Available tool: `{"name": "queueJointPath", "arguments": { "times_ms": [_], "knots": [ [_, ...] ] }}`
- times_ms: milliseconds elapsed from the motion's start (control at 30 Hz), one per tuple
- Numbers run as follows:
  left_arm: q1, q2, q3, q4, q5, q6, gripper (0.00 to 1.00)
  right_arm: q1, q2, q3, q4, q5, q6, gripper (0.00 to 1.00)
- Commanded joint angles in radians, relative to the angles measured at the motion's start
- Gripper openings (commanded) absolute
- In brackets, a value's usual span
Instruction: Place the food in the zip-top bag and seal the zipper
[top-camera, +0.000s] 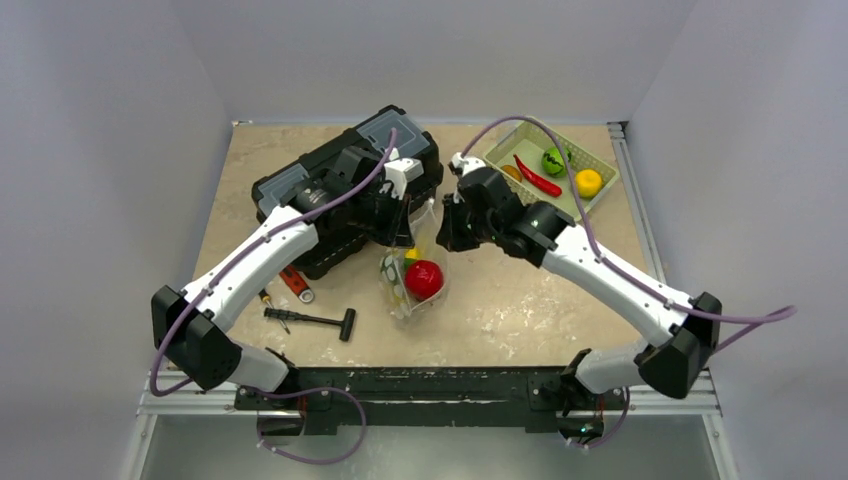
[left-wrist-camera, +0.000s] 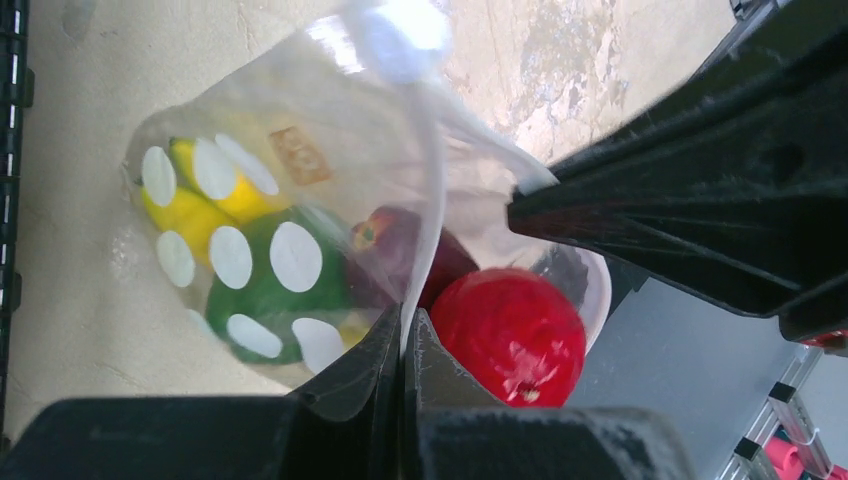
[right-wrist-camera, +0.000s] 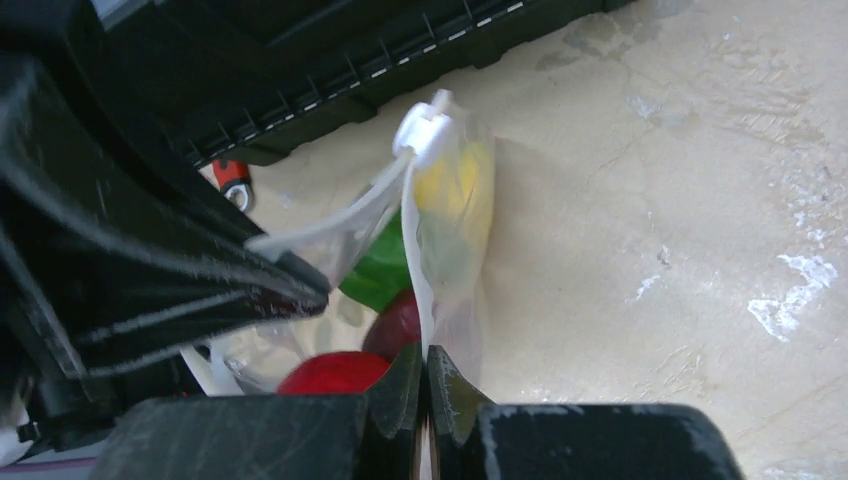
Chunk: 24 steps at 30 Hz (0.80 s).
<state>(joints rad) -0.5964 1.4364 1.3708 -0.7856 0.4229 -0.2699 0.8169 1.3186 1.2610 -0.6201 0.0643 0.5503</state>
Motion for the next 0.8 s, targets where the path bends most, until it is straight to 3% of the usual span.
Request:
{"name": "queueJointPath", "arguments": {
  "times_ms": [0, 133, 300, 400, 500, 633, 767],
  "knots": [
    [0.003, -0.071, 0.021, 0.016, 0.003, 0.004, 0.0, -0.025, 0.145, 0.23, -0.263, -0.008, -0.059, 0.0],
    [0.004, -0.119, 0.016, 0.016, -0.013, 0.013, 0.0, -0.025, 0.217, 0.358, -0.35, -0.009, -0.093, 0.0],
    [0.003, -0.205, -0.01, 0.026, -0.152, 0.033, 0.0, -0.029, 0.225, 0.29, -0.283, -0.019, -0.106, 0.0],
    [0.003, -0.166, 0.009, -0.024, -0.212, 0.028, 0.0, -0.03, 0.263, 0.316, -0.322, -0.02, -0.123, 0.0],
    [0.003, -0.133, 0.052, -0.074, -0.214, 0.034, 0.0, -0.03, 0.231, 0.377, -0.32, -0.016, -0.124, 0.0],
    [0.004, -0.236, -0.016, 0.031, -0.187, 0.036, 0.0, -0.03, 0.165, 0.463, -0.328, 0.001, -0.118, 0.0],
    [0.003, -0.221, -0.021, 0.016, -0.236, 0.022, 0.0, -0.03, 0.142, 0.379, -0.25, -0.057, -0.099, 0.0]
  ]
}}
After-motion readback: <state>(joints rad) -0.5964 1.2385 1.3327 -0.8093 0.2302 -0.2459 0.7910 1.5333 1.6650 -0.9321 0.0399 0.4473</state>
